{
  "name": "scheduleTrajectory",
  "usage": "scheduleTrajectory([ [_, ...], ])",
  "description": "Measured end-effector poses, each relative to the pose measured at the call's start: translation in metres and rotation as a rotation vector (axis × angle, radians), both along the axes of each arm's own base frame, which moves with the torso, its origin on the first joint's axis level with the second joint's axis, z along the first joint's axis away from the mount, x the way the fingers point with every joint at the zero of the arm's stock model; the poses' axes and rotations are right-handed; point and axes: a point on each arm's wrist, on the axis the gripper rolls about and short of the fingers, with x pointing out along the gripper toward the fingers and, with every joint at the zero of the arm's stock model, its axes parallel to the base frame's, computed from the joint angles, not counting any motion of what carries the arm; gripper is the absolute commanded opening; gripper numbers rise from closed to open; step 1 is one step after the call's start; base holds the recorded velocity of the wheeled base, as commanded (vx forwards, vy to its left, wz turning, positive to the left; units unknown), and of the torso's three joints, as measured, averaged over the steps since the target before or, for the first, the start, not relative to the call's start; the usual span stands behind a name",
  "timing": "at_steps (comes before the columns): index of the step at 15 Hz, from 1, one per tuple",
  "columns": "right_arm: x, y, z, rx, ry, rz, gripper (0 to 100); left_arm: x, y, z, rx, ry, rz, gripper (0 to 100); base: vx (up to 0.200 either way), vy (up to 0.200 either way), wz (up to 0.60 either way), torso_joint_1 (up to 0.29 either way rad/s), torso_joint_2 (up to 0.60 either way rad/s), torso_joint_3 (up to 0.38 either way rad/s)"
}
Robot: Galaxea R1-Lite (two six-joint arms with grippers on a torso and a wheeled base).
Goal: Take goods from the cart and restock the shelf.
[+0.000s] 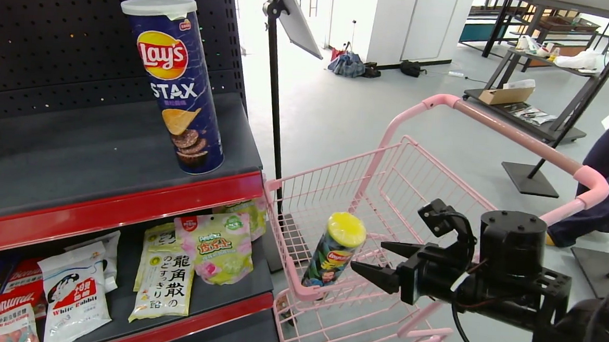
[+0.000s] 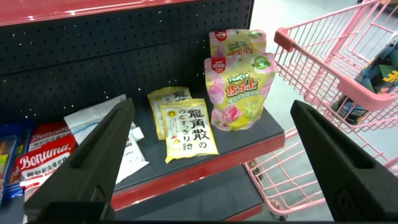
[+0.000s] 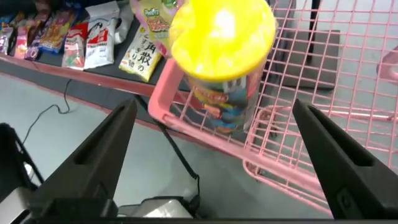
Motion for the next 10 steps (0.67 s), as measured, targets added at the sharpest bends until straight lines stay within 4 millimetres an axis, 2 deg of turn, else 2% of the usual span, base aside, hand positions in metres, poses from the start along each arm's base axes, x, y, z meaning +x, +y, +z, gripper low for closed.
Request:
scheduleTrajectory([
  [6,0.031,0.018,-0.018,-0.011,0.015,-0.001,100,0.0,0.0,0.0,0.001,-0.001,0.0,100,0.0,0.0,0.0,0.0,0.0,0.0],
  [10,0.042,0.031,-0.026,-0.012,0.01,0.0,100,0.0,0.0,0.0,0.001,-0.001,0.0,100,0.0,0.0,0.0,0.0,0.0,0.0],
])
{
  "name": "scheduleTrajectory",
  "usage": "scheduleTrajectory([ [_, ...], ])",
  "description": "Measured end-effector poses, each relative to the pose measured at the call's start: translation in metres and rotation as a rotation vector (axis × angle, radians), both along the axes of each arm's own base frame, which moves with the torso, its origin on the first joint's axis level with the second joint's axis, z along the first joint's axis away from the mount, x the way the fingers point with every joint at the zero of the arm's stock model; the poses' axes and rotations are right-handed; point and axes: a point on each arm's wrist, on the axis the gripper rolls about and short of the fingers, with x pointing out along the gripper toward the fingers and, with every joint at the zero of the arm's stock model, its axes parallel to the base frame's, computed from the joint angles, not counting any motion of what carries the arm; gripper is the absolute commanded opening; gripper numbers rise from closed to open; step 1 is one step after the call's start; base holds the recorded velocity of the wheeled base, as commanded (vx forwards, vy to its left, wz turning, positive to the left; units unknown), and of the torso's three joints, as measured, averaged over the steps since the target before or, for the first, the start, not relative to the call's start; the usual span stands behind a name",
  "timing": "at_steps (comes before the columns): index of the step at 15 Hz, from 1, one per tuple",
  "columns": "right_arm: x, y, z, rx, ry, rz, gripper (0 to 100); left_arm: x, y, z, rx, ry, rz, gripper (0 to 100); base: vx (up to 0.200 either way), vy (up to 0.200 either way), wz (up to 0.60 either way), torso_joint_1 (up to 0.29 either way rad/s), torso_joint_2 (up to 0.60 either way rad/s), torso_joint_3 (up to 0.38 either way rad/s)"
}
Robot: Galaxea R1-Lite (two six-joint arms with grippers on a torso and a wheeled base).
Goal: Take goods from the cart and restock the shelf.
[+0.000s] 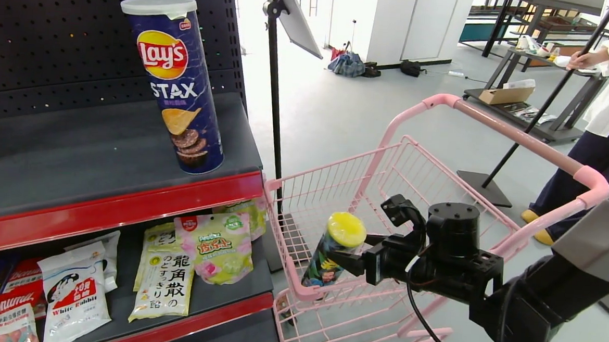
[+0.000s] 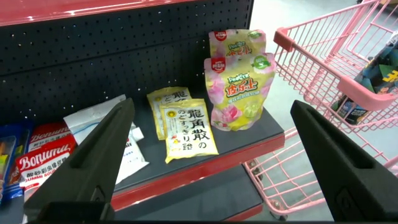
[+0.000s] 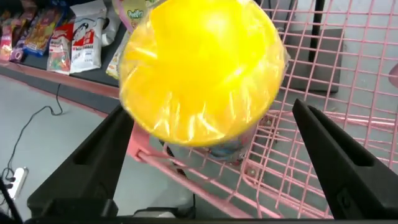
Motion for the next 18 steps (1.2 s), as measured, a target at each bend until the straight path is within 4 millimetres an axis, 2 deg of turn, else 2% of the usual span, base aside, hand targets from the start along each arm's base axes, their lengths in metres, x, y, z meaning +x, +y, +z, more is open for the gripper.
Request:
scheduleTrajectory([
  [5,0.013,0.015,-0.009,0.009,-0.021,0.002,100,0.0,0.0,0.0,0.005,0.0,0.0,100,0.0,0.0,0.0,0.0,0.0,0.0],
  [12,0.029,0.023,-0.018,0.009,-0.034,-0.011,100,0.0,0.0,0.0,0.005,0.0,0.0,100,0.0,0.0,0.0,0.0,0.0,0.0],
  [13,0.03,0.024,-0.019,0.011,-0.034,-0.011,0,0.0,0.0,0.0,0.005,0.0,0.0,100,0.0,0.0,0.0,0.0,0.0,0.0],
  [18,0.036,0.026,-0.017,0.02,-0.046,-0.031,0,0.0,0.0,0.0,0.006,0.0,0.0,100,0.0,0.0,0.0,0.0,0.0,0.0],
])
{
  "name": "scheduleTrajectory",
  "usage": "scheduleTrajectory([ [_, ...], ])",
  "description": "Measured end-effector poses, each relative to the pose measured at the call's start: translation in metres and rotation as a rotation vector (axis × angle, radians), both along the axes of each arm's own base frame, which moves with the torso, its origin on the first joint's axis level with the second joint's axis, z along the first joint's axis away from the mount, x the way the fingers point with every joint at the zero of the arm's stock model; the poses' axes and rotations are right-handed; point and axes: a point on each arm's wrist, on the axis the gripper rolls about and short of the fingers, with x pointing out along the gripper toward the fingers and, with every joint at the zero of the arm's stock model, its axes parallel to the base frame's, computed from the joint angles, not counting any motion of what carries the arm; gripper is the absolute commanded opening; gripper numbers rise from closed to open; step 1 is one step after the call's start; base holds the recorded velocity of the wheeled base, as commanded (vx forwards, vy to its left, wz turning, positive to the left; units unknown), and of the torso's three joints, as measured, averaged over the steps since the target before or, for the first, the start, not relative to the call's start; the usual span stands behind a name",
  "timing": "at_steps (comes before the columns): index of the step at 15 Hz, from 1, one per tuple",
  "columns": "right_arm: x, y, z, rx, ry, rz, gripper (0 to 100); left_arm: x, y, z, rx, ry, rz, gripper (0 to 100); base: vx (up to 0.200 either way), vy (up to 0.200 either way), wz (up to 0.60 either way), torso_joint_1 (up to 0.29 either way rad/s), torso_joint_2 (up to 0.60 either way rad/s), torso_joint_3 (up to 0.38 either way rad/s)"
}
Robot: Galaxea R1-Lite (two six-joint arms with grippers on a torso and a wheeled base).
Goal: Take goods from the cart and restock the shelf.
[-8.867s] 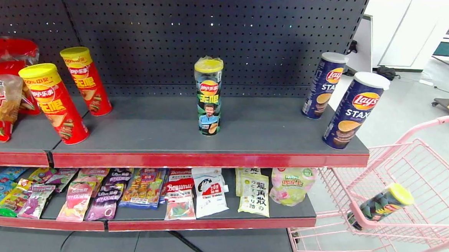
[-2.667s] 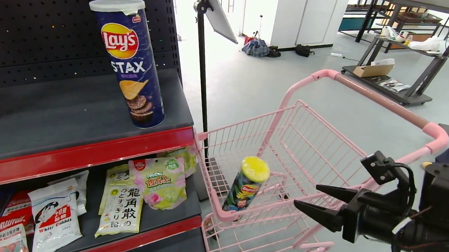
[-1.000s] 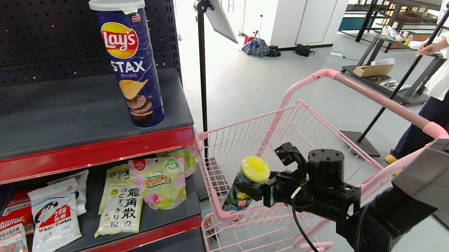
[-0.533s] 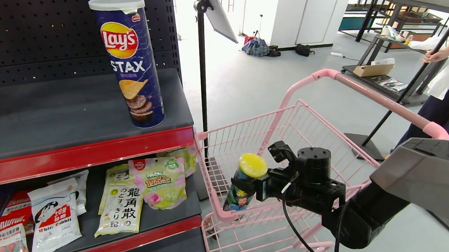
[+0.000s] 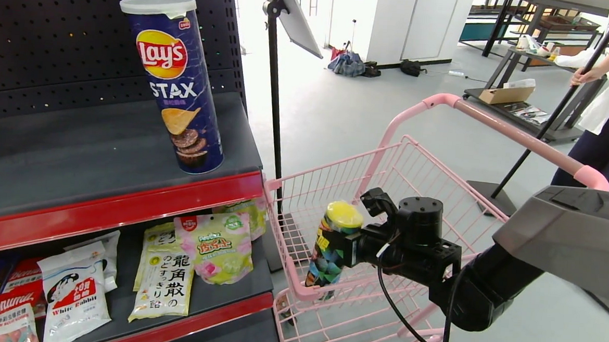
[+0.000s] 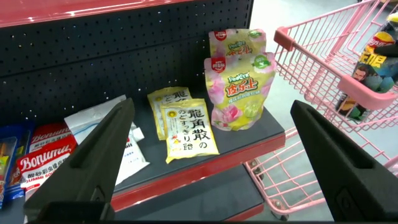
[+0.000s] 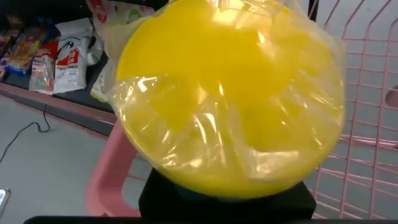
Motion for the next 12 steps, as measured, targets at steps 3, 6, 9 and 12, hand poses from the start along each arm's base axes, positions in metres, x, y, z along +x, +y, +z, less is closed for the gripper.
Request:
scheduleTrajectory([
  [3,0.0,-0.001,0.001,-0.005,-0.003,-0.021,0,0.0,0.0,0.0,0.0,0.0,0.0,100,0.0,0.0,0.0,0.0,0.0,0.0],
  [6,0.003,-0.009,0.03,0.022,-0.08,-0.058,0,0.0,0.0,0.0,0.0,0.0,0.0,100,0.0,0.0,0.0,0.0,0.0,0.0],
  [9,0.006,-0.029,0.085,0.043,-0.185,-0.104,0,0.0,0.0,0.0,0.0,0.0,0.0,100,0.0,0.0,0.0,0.0,0.0,0.0],
  [12,-0.01,-0.056,0.148,0.038,-0.263,-0.15,0,0.0,0.0,0.0,0.0,0.001,0.0,100,0.0,0.0,0.0,0.0,0.0,0.0],
])
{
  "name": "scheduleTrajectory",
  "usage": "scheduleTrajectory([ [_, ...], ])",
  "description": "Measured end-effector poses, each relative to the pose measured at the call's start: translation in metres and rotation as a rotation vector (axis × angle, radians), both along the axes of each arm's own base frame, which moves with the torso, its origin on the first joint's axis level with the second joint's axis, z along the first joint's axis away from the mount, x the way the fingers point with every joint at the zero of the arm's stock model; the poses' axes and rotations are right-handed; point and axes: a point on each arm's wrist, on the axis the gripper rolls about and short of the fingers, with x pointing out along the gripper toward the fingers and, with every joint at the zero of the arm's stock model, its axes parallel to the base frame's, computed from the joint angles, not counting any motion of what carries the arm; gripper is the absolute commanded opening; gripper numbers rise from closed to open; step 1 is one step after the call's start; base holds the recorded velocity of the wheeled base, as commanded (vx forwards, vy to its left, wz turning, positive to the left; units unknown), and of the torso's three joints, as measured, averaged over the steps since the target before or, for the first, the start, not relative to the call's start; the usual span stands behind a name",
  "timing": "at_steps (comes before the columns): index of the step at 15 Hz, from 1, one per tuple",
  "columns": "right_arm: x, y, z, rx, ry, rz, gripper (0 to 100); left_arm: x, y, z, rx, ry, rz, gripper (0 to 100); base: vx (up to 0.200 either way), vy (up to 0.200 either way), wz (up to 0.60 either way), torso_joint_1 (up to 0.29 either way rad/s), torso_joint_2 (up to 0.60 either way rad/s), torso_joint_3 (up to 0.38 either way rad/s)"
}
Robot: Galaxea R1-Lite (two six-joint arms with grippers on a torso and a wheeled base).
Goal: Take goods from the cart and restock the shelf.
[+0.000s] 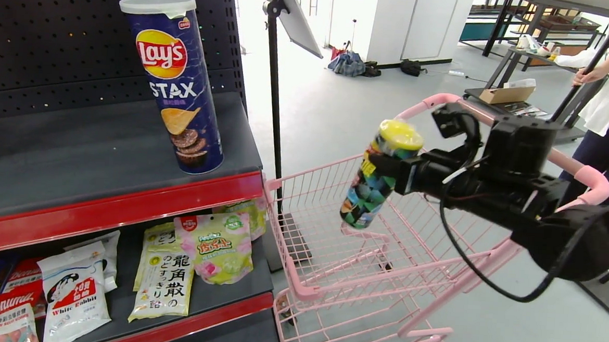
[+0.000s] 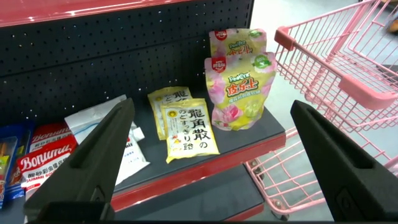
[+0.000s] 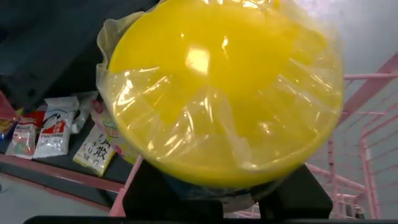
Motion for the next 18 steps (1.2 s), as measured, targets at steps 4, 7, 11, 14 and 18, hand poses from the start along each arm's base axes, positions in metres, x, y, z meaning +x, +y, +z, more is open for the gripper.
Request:
scheduleTrajectory([
  [4,-0.066,-0.047,0.064,-0.03,-0.012,-0.15,0,0.0,0.0,0.0,-0.001,0.0,0.0,100,0.0,0.0,0.0,0.0,0.0,0.0],
  [7,-0.137,-0.081,0.069,-0.082,0.046,-0.231,0,0.0,0.0,0.0,-0.001,0.001,0.0,100,0.0,0.0,0.0,0.0,0.0,0.0],
  [11,-0.225,-0.116,0.033,-0.163,0.098,-0.308,0,0.0,0.0,0.0,-0.001,0.001,0.0,100,0.0,0.0,0.0,0.0,0.0,0.0],
  [14,-0.261,-0.127,0.012,-0.171,0.079,-0.334,0,0.0,0.0,0.0,-0.001,0.001,0.0,100,0.0,0.0,0.0,0.0,0.0,0.0],
  [18,-0.282,-0.132,0.005,-0.165,0.048,-0.34,0,0.0,0.0,0.0,-0.001,0.002,0.0,100,0.0,0.0,0.0,0.035,-0.12,-0.088],
])
